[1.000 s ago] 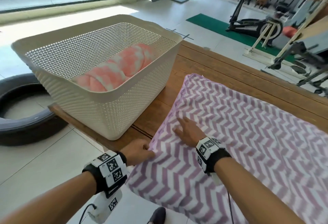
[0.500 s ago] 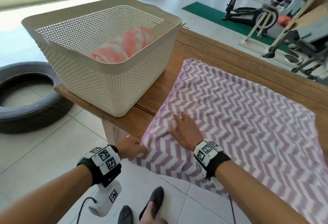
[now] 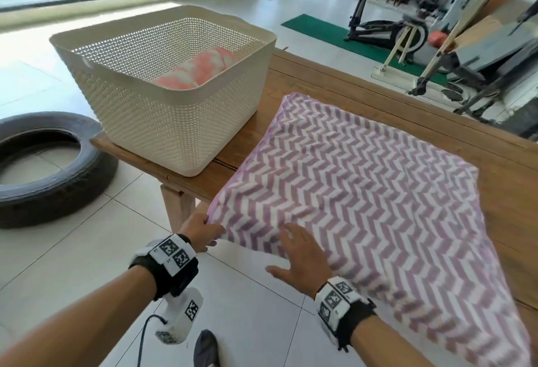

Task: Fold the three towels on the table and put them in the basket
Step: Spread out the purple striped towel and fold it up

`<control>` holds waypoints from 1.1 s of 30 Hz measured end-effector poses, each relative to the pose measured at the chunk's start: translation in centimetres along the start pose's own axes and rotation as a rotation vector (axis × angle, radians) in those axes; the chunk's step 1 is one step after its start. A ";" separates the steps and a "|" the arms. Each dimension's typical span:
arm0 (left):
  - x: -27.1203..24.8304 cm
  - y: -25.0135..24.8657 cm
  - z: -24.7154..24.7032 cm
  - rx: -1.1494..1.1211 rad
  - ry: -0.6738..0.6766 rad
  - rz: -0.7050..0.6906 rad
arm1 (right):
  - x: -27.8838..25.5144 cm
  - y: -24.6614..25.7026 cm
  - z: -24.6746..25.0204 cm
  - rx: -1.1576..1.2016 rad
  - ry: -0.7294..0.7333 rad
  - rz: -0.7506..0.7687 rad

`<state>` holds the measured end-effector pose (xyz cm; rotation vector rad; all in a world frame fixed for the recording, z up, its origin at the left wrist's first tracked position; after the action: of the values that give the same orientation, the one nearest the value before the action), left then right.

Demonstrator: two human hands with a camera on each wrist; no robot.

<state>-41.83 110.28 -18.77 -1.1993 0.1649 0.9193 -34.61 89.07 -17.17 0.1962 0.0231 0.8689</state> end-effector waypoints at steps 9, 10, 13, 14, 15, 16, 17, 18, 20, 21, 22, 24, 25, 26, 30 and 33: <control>-6.0 -1.0 2.3 -0.694 -0.158 -0.023 | -5.1 -0.2 -4.9 1.326 0.026 -1.037; -6.3 -1.2 2.4 -0.700 -0.171 -0.030 | -5.3 -0.7 -5.0 1.456 -0.068 -1.129; -6.7 -1.6 2.5 -0.674 -0.220 -0.057 | -6.1 -2.4 -4.3 1.624 -0.447 -1.221; -6.7 -1.7 2.7 -0.671 -0.244 -0.066 | -6.2 -2.5 -4.0 1.634 -0.505 -1.210; -6.7 -1.9 2.9 -0.663 -0.269 -0.080 | -6.5 -2.5 -3.7 1.621 -0.518 -1.208; -6.5 -2.0 3.2 -0.661 -0.294 -0.096 | -6.7 -2.3 -3.4 1.606 -0.513 -1.207; -6.5 -2.4 3.5 -0.651 -0.314 -0.120 | -7.0 -2.3 -2.9 1.569 -0.497 -1.210; -6.5 -2.7 3.8 -0.637 -0.338 -0.150 | -7.3 -2.2 -2.3 1.506 -0.456 -1.201; -6.7 -3.7 4.5 -0.622 -0.366 -0.211 | -7.2 -1.5 -0.4 1.273 -0.299 -1.111; -7.1 -4.4 4.5 -0.628 -0.357 -0.239 | -6.9 -1.1 0.8 1.109 -0.235 -1.013; -7.4 -5.1 4.5 -0.629 -0.341 -0.267 | -6.4 -0.7 2.1 0.903 -0.209 -0.893; -7.9 -6.4 4.3 -0.636 -0.304 -0.323 | -5.2 0.5 4.8 0.527 -0.245 -0.679; -8.3 -7.2 4.2 -0.648 -0.282 -0.354 | -4.4 1.5 5.8 0.432 -0.277 -0.583; -8.6 -7.8 4.1 -0.650 -0.256 -0.380 | -3.6 2.5 6.5 0.381 -0.285 -0.496; -10.0 -10.4 3.1 -0.581 -0.070 -0.493 | 0.1 6.2 8.3 0.322 -0.302 -0.297; -10.3 -11.6 3.5 -0.465 -0.027 -0.570 | 2.1 8.0 8.5 0.287 -0.291 -0.270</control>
<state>-41.69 107.16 -3.23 -1.5492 -0.4190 0.4757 -38.47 94.30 -7.22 0.5744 -0.0958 0.5585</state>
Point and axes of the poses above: each hand's wrist, its own x-axis towards the middle knuckle, its own z-axis out of the back of the hand, y = z × x, the point moved 7 cm from there along x, towards the middle knuckle, and after that the axes turned 4 degrees about -y, right-handed, at the moved point
